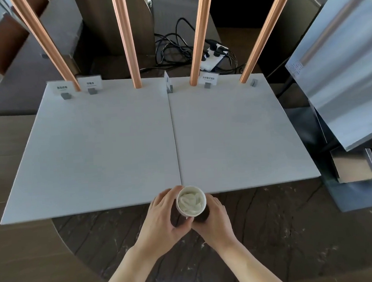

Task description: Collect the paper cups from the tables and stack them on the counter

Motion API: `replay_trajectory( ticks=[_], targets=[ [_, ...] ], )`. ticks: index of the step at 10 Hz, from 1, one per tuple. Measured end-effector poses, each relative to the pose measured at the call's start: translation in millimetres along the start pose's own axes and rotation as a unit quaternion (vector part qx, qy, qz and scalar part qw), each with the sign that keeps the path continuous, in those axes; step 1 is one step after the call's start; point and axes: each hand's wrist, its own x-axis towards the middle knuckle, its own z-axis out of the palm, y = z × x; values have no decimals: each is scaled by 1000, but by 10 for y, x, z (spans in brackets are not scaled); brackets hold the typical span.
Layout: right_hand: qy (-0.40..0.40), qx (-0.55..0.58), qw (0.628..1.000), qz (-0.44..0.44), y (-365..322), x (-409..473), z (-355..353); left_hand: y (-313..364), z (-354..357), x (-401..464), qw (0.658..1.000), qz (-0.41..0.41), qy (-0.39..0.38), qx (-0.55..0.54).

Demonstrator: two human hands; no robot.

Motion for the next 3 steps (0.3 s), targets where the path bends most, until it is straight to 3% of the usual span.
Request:
replay_trajectory(
  ticks=[3],
  targets=[
    [-30,-17,999,-2,101,-29,-300,92,-115,-139,999,-36,24,-12]
  ],
)
